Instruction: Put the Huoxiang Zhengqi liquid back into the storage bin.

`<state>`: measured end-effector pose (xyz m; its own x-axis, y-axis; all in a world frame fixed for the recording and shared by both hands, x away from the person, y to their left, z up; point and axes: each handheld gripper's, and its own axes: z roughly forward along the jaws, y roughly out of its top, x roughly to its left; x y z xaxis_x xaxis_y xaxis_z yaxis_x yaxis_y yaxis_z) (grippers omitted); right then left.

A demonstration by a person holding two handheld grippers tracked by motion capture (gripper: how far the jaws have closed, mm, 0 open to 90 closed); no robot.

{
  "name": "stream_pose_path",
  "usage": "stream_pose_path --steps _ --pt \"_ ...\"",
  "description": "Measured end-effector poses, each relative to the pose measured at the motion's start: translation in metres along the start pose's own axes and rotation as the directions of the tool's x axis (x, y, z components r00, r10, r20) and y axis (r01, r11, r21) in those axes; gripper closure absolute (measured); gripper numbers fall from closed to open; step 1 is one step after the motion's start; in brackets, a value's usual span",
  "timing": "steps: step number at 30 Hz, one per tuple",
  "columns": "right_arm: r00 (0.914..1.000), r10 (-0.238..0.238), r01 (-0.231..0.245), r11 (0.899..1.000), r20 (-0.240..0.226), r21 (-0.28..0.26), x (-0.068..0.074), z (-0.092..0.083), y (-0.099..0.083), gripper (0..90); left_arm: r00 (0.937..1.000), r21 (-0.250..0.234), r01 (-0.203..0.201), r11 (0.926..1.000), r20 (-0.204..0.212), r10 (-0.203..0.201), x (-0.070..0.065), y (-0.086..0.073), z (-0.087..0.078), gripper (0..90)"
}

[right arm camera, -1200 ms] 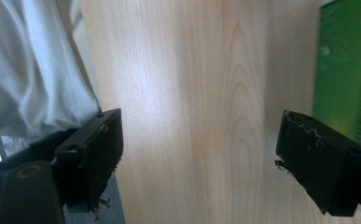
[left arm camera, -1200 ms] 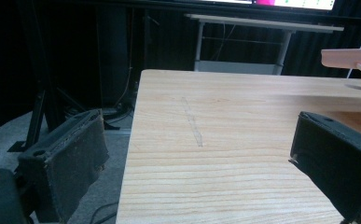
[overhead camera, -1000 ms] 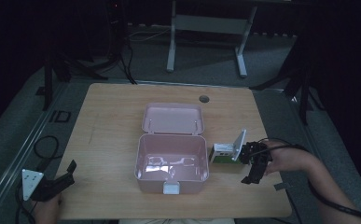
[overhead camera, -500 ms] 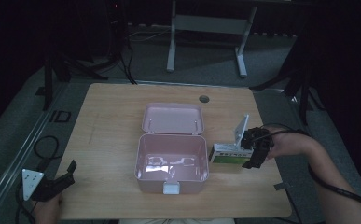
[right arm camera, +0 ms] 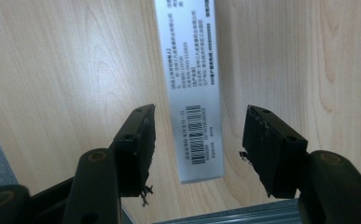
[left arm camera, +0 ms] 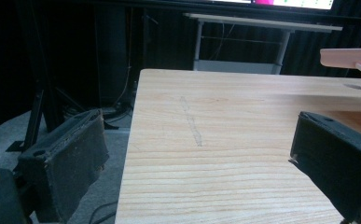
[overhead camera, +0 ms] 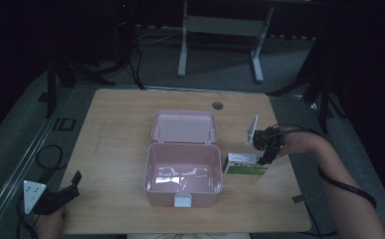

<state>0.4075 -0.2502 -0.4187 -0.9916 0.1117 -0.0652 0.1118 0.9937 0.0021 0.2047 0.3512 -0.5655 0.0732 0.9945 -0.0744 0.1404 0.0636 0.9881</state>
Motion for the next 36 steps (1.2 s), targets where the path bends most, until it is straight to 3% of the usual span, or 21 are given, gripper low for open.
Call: stream_pose_path --steps 2,20,36 --pt "0.9999 0.008 -0.008 1.000 -0.007 -0.005 -0.002 0.004 0.000 47.7 1.0000 0.002 -0.001 1.0000 0.001 0.001 0.000 0.000 0.000 4.0" --pt "0.9977 -0.040 0.042 0.998 -0.054 0.042 -0.003 0.039 0.017 56.1 1.0000 0.004 0.003 1.0000 0.001 -0.003 0.001 0.000 0.000 4.0" --pt "0.9970 -0.049 0.053 0.996 -0.060 0.072 0.000 0.041 0.021 61.3 1.0000 0.006 0.004 1.0000 0.002 -0.004 0.001 0.000 0.000 4.0"
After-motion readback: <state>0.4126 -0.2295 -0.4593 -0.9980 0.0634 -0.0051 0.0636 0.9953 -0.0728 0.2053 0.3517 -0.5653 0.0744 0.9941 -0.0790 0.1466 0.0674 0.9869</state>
